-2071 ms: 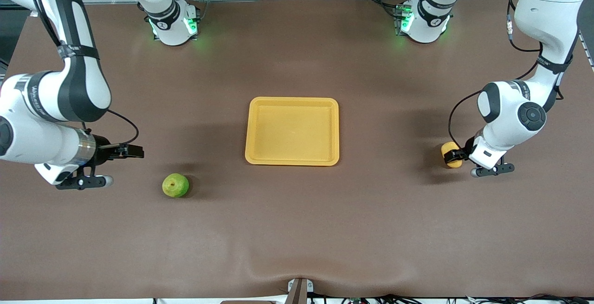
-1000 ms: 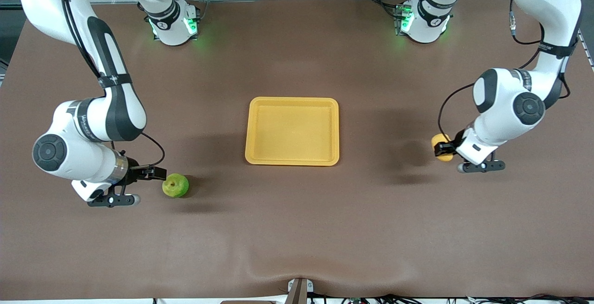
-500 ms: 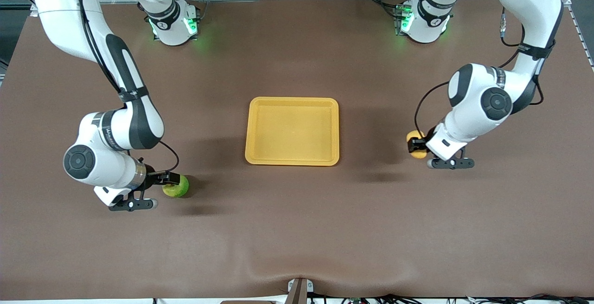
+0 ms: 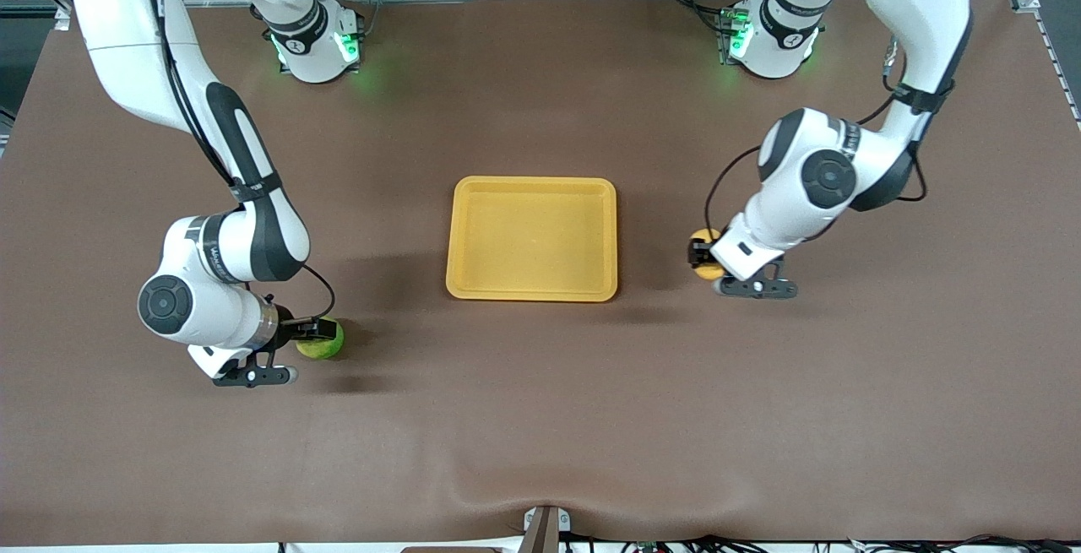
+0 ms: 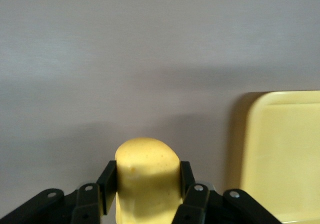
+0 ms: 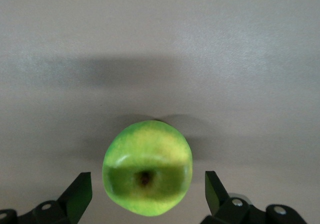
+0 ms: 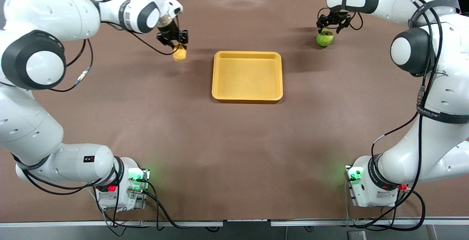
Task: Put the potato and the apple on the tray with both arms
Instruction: 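Carry the potato to the tray with the left gripper while the right grasps the apple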
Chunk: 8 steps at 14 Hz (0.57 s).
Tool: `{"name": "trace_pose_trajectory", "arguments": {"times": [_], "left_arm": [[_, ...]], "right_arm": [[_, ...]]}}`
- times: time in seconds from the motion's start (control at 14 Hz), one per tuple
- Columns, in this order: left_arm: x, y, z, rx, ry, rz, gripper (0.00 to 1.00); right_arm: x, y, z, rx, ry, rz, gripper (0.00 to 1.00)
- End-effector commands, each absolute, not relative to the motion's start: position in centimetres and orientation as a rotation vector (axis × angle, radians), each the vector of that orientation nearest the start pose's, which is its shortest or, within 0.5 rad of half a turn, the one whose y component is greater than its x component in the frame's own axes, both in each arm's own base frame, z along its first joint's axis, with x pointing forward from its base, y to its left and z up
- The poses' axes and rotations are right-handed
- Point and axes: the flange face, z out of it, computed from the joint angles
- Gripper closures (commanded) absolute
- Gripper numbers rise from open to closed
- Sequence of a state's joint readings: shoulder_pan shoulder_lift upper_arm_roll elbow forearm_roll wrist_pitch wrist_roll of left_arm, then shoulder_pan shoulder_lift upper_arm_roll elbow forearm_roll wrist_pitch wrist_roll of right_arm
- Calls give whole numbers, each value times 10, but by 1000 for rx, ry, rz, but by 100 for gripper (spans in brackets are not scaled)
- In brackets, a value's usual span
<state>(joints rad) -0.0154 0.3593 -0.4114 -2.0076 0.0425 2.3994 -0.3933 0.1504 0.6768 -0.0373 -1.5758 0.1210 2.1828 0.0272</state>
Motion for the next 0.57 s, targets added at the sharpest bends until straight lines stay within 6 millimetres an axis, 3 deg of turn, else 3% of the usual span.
{"name": "trace_pose_trajectory", "arguments": {"times": [0.0,0.14,0.36,0.5], "left_arm": [[554,-291,300,-3282,55,-16,86],[551,-317,299,-3296,104,-18,86],[544,-355,289,-3309,145,5,87],[540,-375,284,-3278,245,-28,97]], "right_arm": [[692,90,232,-3057,-1,97,0],[690,99,226,-3059,-14,98,0],[688,97,212,-3062,-7,91,0],[689,92,206,-3064,2,94,0]]}}
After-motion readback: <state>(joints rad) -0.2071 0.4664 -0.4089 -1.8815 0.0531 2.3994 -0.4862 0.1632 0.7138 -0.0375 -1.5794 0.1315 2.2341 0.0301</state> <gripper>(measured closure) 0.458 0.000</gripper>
